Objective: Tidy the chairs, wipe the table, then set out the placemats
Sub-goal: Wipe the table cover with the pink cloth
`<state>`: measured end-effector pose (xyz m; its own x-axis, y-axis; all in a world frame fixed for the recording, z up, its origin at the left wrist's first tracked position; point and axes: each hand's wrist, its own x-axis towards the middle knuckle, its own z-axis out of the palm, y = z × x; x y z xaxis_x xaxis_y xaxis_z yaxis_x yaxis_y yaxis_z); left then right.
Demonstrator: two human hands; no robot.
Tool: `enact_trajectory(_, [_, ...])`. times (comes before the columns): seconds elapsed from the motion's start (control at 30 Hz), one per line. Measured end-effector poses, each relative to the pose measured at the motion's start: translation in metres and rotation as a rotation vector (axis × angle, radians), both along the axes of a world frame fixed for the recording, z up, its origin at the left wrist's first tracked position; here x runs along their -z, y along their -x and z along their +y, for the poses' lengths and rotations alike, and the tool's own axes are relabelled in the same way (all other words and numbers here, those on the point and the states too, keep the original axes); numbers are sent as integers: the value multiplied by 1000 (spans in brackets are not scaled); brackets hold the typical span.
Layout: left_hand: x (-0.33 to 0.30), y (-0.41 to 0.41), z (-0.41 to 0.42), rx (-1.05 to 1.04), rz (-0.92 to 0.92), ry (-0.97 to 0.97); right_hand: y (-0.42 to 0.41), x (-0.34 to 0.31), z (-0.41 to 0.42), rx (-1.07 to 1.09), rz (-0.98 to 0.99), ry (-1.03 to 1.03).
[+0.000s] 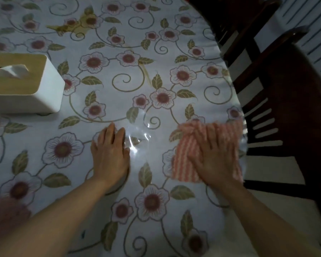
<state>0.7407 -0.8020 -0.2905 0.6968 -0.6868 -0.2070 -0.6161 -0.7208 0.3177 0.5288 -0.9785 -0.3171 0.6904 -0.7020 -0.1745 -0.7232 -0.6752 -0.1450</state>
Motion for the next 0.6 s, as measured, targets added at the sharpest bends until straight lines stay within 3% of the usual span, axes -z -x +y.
enact_trajectory(0.07, [-2, 8, 23, 43, -9, 10, -4, -2, 10, 147, 45, -10])
enact_trajectory(0.13, [-2, 11, 40, 86, 3, 34, -15, -3, 47, 140, 25, 28])
enact_trajectory(0.27, [-11, 8, 87, 27, 51, 49, -27, -11, 187, -282, -201, -43])
enact_trajectory(0.37, [-12, 2, 117, -28, 66, 30, -34, -11, 266, -486, -126, -143])
enact_trajectory(0.6, [-24, -30, 116, -97, 74, 47, -67, -2, 236, -693, -131, -133])
